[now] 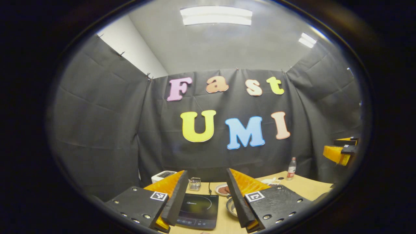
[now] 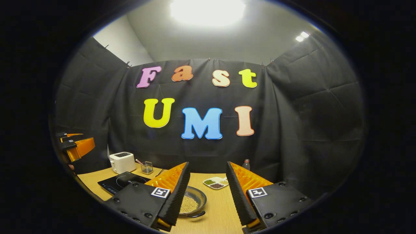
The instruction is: First push the handle of the pot to place it horizontally, then grasp the pot with both hands and set it on the induction cooktop.
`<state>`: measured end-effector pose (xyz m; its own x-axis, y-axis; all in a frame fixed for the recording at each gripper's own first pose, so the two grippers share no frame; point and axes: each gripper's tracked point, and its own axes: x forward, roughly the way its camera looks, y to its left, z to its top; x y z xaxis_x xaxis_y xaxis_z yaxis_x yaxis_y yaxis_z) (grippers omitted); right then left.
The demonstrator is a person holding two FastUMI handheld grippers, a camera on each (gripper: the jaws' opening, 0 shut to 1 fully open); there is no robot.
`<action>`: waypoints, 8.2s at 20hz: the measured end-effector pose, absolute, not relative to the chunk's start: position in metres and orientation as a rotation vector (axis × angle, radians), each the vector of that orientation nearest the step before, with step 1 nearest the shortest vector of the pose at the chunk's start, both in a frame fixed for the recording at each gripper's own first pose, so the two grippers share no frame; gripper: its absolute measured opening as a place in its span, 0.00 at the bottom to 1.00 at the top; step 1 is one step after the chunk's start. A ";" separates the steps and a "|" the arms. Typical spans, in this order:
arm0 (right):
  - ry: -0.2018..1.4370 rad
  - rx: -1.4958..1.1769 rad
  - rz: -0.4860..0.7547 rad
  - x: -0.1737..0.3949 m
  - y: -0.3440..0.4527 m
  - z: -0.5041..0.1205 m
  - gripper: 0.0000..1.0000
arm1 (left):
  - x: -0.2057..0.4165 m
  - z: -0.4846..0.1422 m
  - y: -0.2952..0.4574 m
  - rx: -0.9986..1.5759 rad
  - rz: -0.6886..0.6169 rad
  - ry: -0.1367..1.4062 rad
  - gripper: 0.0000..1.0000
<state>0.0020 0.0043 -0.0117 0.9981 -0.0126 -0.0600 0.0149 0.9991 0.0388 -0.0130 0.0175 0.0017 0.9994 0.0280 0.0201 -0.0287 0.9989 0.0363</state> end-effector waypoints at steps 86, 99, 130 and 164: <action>0.916 -0.142 0.592 0.048 0.066 -0.334 0.02 | 0.083 -0.055 0.018 0.117 0.222 0.077 0.68; 0.906 -0.168 0.544 0.079 0.043 -0.340 0.02 | 0.088 -0.066 0.010 0.115 0.244 0.094 0.71; 0.845 -0.152 0.402 0.159 0.002 -0.353 0.02 | 0.107 -0.108 -0.020 0.146 0.279 0.172 0.68; 0.711 0.054 0.013 0.196 -0.007 -0.312 0.97 | 0.240 -0.358 -0.057 -0.124 -0.192 0.671 0.72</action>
<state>0.1957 -0.0068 -0.3123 0.7580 0.0305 -0.6516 0.0065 0.9985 0.0542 0.2399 -0.0572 -0.3577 0.7663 -0.2158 -0.6052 0.1361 0.9751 -0.1753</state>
